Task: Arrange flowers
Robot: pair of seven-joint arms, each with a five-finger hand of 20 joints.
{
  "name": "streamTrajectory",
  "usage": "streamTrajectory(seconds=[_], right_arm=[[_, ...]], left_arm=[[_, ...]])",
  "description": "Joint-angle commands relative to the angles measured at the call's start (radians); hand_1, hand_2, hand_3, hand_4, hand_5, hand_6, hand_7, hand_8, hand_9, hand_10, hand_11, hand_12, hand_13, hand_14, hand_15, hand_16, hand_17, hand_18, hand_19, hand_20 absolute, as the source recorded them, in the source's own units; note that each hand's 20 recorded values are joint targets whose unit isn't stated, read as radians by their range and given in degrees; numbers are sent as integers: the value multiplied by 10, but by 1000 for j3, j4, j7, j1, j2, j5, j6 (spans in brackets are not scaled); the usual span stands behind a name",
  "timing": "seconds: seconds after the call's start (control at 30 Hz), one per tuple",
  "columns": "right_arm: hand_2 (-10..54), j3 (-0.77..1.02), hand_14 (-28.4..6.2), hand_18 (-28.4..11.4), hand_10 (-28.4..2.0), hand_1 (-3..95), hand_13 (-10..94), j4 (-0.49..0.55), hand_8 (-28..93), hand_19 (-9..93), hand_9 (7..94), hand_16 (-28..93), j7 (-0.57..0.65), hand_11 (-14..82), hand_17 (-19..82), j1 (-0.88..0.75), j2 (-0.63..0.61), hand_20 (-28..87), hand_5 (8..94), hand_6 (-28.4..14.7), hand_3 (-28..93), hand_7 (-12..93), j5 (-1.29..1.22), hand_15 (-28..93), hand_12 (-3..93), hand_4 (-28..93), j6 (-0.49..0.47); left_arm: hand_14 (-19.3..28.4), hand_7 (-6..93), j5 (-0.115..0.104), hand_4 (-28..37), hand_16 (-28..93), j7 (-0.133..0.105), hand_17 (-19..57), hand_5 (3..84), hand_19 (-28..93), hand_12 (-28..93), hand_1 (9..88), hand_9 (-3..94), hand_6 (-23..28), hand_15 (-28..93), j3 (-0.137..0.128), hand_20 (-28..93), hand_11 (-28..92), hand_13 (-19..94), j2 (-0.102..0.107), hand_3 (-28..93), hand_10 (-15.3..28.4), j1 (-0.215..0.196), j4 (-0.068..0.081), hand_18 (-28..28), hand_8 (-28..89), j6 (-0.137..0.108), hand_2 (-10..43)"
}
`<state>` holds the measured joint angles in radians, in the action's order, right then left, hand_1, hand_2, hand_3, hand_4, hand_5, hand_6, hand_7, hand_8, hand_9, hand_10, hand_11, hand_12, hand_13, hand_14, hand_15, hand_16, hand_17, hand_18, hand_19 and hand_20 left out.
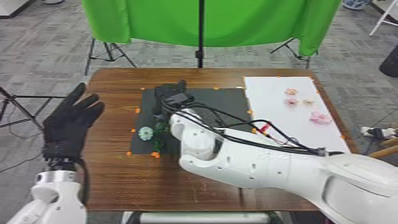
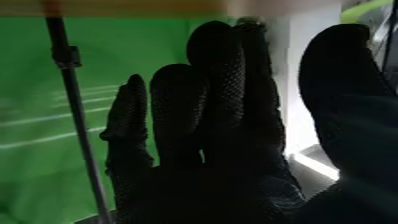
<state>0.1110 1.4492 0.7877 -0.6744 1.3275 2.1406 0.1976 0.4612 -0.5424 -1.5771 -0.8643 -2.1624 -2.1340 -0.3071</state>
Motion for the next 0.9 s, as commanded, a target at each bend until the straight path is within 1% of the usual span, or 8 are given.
streamTrajectory(seconds=[0.03,0.17,0.23,0.33,0.4,0.43,0.73,0.9], right_arm=[[-95,173,-105,-231,-110,364,597,236,-138,773,749,217,28,506,133,-101,-158,500,678,15,733,164,8,815,205,-283,41],[-95,379,-112,-234,-123,351,577,418,-133,767,719,209,11,480,127,-264,-330,493,649,4,746,159,-28,803,194,-283,54],[-95,488,-118,-231,-132,343,541,474,-132,756,685,193,4,442,111,-366,-408,485,626,0,758,160,-22,789,178,-283,103],[-95,654,-125,-228,-138,336,500,555,-135,746,649,171,32,410,95,-530,-550,478,606,-1,773,167,-4,774,166,-283,139],[-95,776,-130,-228,-142,330,479,585,-137,740,627,160,62,384,86,-649,-627,475,593,0,784,171,5,767,158,-283,172],[-95,844,-131,-227,-143,329,473,594,-138,738,617,155,78,372,85,-715,-661,474,586,3,788,174,17,766,156,-283,185],[-95,1107,-140,-229,-159,325,448,489,-142,740,558,137,225,318,86,-917,-753,472,550,-1,798,179,22,767,145,-283,175],[-95,1132,-154,-231,-170,321,422,439,-144,744,512,126,239,284,84,-944,-771,473,521,3,804,177,-24,772,139,-283,111]], left_arm=[[282,93,-31,-263,-113,-19,-80,381,581,112,226,364,96,614,5,61,282,245,-74,836,210,-123,-15,273,-80,-34,62],[282,94,-24,-270,-112,-18,-80,380,582,112,223,365,96,614,2,64,282,246,-83,837,210,-145,-22,272,-80,-33,63],[282,94,-38,-272,-112,-46,-79,379,582,112,222,365,95,615,7,65,283,246,-63,838,210,-155,-28,272,-80,-44,63],[282,96,-29,-270,-112,-28,-78,379,581,112,220,366,95,615,12,66,283,247,-90,843,210,-146,-26,272,-80,-34,62],[282,95,-36,-269,-112,-39,-78,379,581,111,221,366,95,616,18,67,283,247,-67,843,210,-153,-32,272,-81,-44,61],[282,95,-31,-268,-112,-31,-78,379,581,111,221,366,95,616,19,67,283,247,-73,843,210,-148,-30,272,-81,-43,61],[282,95,-56,-265,-112,-78,-78,380,579,111,223,366,95,616,37,70,283,247,-47,843,210,-161,-38,271,-81,-56,59],[281,95,-54,-264,-113,-78,-79,378,578,111,225,365,94,616,34,72,283,246,-42,843,209,-151,-37,271,-81,-54,59]])
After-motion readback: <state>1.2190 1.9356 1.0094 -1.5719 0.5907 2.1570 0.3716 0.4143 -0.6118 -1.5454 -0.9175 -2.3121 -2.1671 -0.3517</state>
